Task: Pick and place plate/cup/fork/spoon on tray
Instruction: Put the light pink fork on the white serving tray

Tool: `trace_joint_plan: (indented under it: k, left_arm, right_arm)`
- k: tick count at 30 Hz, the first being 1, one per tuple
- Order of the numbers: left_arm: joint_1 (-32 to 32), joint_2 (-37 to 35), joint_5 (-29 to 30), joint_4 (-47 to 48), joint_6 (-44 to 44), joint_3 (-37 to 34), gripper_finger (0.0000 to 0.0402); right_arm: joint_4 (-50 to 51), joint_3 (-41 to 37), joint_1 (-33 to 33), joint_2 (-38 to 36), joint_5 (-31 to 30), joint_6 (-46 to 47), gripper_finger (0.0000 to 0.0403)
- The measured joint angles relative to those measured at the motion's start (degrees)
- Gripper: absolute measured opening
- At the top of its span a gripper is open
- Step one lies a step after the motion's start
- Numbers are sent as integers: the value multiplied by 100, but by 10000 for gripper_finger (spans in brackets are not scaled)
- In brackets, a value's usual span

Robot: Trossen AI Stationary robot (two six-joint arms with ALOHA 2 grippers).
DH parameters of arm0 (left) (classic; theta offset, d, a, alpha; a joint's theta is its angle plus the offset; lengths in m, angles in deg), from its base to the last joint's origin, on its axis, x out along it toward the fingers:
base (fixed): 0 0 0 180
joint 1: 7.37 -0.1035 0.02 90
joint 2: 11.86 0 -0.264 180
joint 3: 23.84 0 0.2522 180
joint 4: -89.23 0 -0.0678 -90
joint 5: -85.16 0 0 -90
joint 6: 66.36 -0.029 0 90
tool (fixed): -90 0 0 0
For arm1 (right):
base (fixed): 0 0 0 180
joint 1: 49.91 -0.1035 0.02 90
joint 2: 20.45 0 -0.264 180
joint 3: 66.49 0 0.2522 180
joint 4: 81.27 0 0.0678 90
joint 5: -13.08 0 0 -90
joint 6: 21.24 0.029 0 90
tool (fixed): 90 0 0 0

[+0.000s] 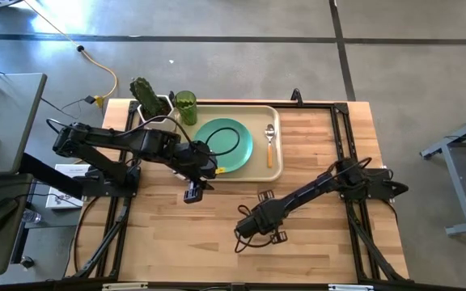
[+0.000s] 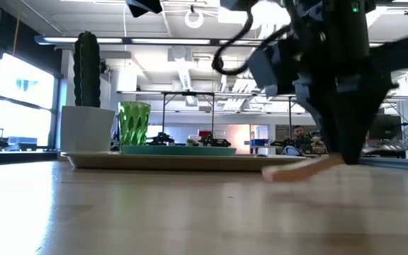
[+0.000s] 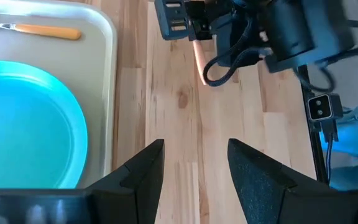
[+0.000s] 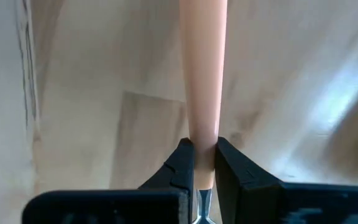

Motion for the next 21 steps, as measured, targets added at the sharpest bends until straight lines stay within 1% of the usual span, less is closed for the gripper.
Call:
trace_joint_plan:
  k: [6,12,14,21]
  left_arm:
    - [0,1,0,0,38,0,166]
    - [0,1,0,-1,41,-2,166]
    - [0,2,0,-7,103,-2,166]
    - [-107,2,11,-9,498,-2,166]
  right_arm:
    - [48,2,15,-500,-514,-234,18]
    - [82,-102,21,-966,-853,-569,18]
    - [-100,-442,50,-1249,-854,-578,18]
    - [-693,-2204,59,-2650,-800,-239,18]
